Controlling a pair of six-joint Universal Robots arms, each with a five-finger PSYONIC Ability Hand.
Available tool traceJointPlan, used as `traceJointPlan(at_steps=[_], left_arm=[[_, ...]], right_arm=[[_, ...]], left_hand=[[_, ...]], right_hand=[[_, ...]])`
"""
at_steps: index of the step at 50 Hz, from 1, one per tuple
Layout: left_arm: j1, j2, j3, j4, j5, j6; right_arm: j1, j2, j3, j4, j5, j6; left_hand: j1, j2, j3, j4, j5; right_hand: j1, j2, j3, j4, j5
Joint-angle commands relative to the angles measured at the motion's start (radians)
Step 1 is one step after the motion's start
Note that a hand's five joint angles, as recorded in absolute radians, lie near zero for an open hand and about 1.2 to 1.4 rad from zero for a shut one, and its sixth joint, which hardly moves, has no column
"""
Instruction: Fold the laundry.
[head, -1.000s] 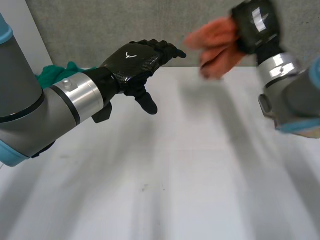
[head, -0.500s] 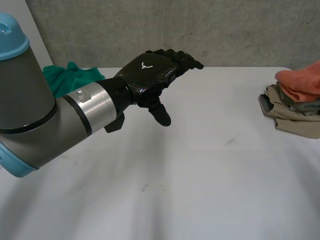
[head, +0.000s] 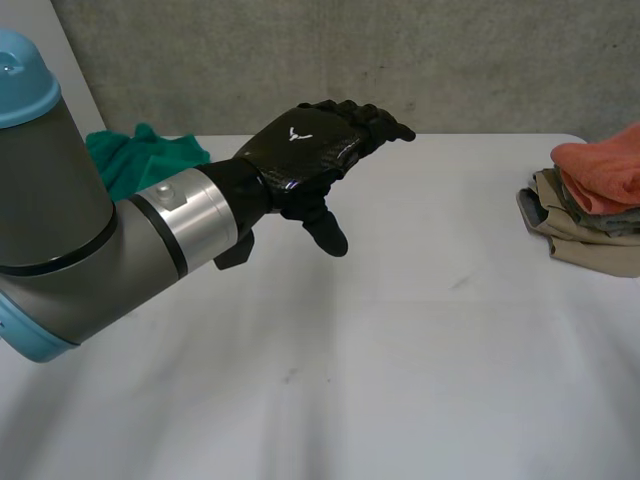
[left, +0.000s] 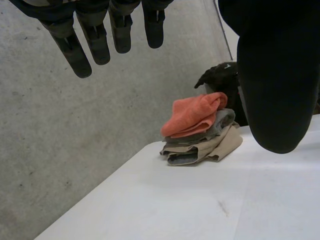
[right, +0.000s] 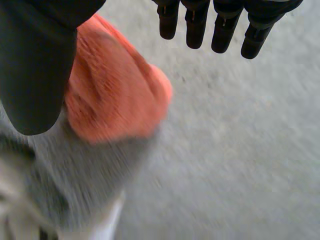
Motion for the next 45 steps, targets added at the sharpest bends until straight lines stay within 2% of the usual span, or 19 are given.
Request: traceJointPlan(at_steps=[1, 5, 10, 14, 16, 17, 20, 21, 23, 24, 27, 28, 32, 35, 39, 45], left_arm=[[-0.011, 0.020, 0.001, 0.000, 0.001, 0.000], [-0.009, 0.043, 0.009, 0.006, 0.001, -0.002], [-0.002, 0.074, 0.020, 0.049, -0.006, -0.008], [0.024, 0.111, 0.027, 0.110, -0.046, -0.025], [0.055, 0.126, 0.035, 0.132, -0.084, -0.022], [0.105, 0.132, 0.043, 0.145, -0.127, -0.019], [0.216, 0.123, 0.046, 0.165, -0.187, -0.011], [0.281, 0.100, 0.049, 0.179, -0.212, 0.003], [0.342, 0.062, 0.058, 0.188, -0.218, 0.032], [0.390, 0.009, 0.075, 0.190, -0.218, 0.082], [0.451, -0.088, 0.112, 0.195, -0.218, 0.188], [0.480, -0.160, 0.135, 0.198, -0.219, 0.263], [0.567, -0.342, 0.208, 0.214, -0.215, 0.401], [0.606, -0.450, 0.261, 0.219, -0.212, 0.448], [0.639, -0.608, 0.369, 0.234, -0.212, 0.465], [0.670, -0.789, 0.506, 0.313, -0.209, 0.472]], right_arm=[[-0.054, -0.151, -0.014, 0.163, 0.244, -0.268], [-0.032, -0.195, -0.037, 0.076, 0.354, -0.313], [0.110, -0.281, 0.011, -0.132, 0.329, -0.305], [0.227, -0.384, 0.150, -0.277, 0.240, -0.258], [0.302, -0.421, 0.245, -0.330, 0.144, -0.218], [0.330, -0.432, 0.279, -0.344, 0.107, -0.205], [0.438, -0.459, 0.409, -0.390, -0.010, -0.196], [0.458, -0.462, 0.440, -0.392, -0.033, -0.198], [0.511, -0.473, 0.513, -0.378, -0.068, -0.198], [0.521, -0.475, 0.537, -0.375, -0.067, -0.198], [0.554, -0.475, 0.606, -0.348, -0.044, -0.199], [0.558, -0.473, 0.618, -0.337, -0.036, -0.199], [0.571, -0.462, 0.652, -0.256, 0.016, -0.199], [0.568, -0.461, 0.660, -0.184, 0.042, -0.202], [0.555, -0.461, 0.676, -0.116, 0.035, -0.202], [0.552, -0.461, 0.710, -0.105, 0.029, -0.202]], left_hand=[[0.047, 0.039, 0.033, 0.043, 0.024], [0.041, 0.033, 0.027, 0.037, 0.018], [0.038, 0.030, 0.024, 0.034, 0.015], [0.035, 0.028, 0.021, 0.031, 0.012], [0.032, 0.025, 0.018, 0.028, 0.009], [0.029, 0.022, 0.015, 0.025, 0.006], [0.023, 0.016, 0.009, 0.019, 0.000], [0.003, -0.005, -0.011, -0.001, -0.020], [0.003, -0.005, -0.011, -0.001, -0.021], [0.011, 0.004, -0.003, 0.007, -0.012], [0.009, 0.001, -0.005, 0.005, -0.015], [0.006, -0.002, -0.008, 0.002, -0.018], [0.006, -0.002, -0.008, 0.002, -0.018], [0.017, 0.010, 0.003, 0.013, -0.006], [0.029, 0.022, 0.015, 0.025, 0.006], [0.129, 0.121, 0.115, 0.125, 0.106]], right_hand=[[-0.052, -0.043, -0.042, -0.043, -0.049], [-0.052, -0.043, -0.042, -0.043, -0.049], [-0.052, -0.043, -0.042, -0.043, -0.049], [-0.052, -0.043, -0.042, -0.043, -0.049], [-0.052, -0.043, -0.042, -0.043, -0.049], [-0.052, -0.043, -0.042, -0.043, -0.049], [-0.052, -0.043, -0.042, -0.043, -0.049], [-0.052, -0.043, -0.042, -0.043, -0.049], [-0.052, -0.043, -0.042, -0.043, -0.049], [-0.052, -0.043, -0.042, -0.043, -0.049], [-0.052, -0.043, -0.042, -0.043, -0.049], [-0.052, -0.043, -0.042, -0.043, -0.049], [-0.052, -0.043, -0.042, -0.043, -0.049], [-0.052, -0.043, -0.042, -0.043, -0.049], [-0.052, -0.043, -0.042, -0.043, -0.049], [-0.052, -0.043, -0.042, -0.043, -0.049]])
